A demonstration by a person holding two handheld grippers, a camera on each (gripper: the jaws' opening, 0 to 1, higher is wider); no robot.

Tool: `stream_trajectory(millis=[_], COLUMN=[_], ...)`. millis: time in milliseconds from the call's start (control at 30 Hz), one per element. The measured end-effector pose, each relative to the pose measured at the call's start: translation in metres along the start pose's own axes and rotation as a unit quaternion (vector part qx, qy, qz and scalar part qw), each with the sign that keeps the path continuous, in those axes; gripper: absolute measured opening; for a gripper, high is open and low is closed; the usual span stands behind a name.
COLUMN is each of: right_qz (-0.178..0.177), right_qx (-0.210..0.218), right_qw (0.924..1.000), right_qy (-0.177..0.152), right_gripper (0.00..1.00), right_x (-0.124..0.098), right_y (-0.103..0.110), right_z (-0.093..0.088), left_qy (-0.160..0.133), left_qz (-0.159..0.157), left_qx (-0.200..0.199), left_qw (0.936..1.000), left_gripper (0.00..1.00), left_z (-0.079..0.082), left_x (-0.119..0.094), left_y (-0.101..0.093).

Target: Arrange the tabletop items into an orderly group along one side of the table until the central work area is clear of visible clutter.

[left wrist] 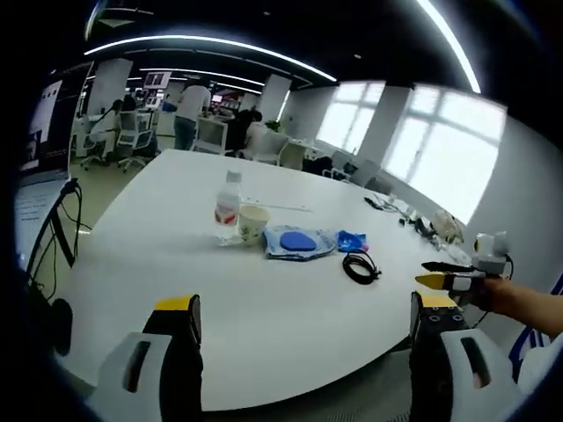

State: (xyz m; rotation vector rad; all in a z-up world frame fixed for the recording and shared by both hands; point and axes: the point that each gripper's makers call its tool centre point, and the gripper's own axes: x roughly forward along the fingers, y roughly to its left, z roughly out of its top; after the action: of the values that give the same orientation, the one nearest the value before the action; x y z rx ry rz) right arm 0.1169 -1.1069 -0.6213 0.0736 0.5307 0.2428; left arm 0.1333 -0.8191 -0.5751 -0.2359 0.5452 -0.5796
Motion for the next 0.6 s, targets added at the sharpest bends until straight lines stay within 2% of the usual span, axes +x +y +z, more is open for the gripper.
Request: stream_trajectory(millis=[67, 133, 167, 233, 300, 367, 433, 500, 600], right_qz=[0.014, 0.003, -0.008, -0.014, -0.030, -0.038, -0.034, -0.030, -0.018], right_qx=[0.011, 0.029, 0.062, 0.112, 0.154, 0.160, 0.154, 0.152, 0.152], right_qw=[0.9998, 0.9996, 0.9980, 0.9936, 0.9874, 0.9858, 0.9871, 0.9879, 0.9881], right_qy=[-0.004, 0.004, 0.012, 0.008, -0.015, -0.033, -0.027, -0.009, -0.007], right_gripper=[0.87, 0.87, 0.86, 0.83, 0.82, 0.82, 0.81, 0.78, 0.74], right_x=[-0.007, -0.012, -0.016, -0.023, -0.033, -0.039, -0.042, -0.041, -0.037], right_y=[-0.001, -0.014, -0.023, -0.032, -0.046, -0.054, -0.056, -0.056, -0.046], right_z=[-0.009, -0.024, -0.033, -0.039, -0.037, -0.034, -0.038, -0.047, -0.048], left_qy=[-0.003, -0.007, -0.005, 0.009, 0.013, 0.011, 0.007, 0.009, 0.008], left_qz=[-0.007, -0.002, 0.001, 0.006, 0.005, 0.001, -0.002, 0.002, 0.006], left_qx=[0.011, 0.012, 0.006, -0.015, -0.013, -0.006, -0.003, -0.008, -0.018], left_qw=[0.9999, 0.9999, 1.0000, 0.9998, 0.9998, 0.9999, 1.0000, 0.9999, 0.9998], left_gripper=[0.96, 0.96, 0.96, 0.96, 0.96, 0.96, 0.96, 0.96, 0.96], left_z=[0.001, -0.001, -0.003, -0.012, -0.014, -0.013, -0.011, -0.014, -0.017], left_x=[0.000, 0.002, 0.003, 0.008, 0.010, 0.009, 0.009, 0.008, 0.007], left_y=[-0.007, -0.007, -0.005, -0.002, -0.006, -0.010, -0.014, -0.012, -0.011])
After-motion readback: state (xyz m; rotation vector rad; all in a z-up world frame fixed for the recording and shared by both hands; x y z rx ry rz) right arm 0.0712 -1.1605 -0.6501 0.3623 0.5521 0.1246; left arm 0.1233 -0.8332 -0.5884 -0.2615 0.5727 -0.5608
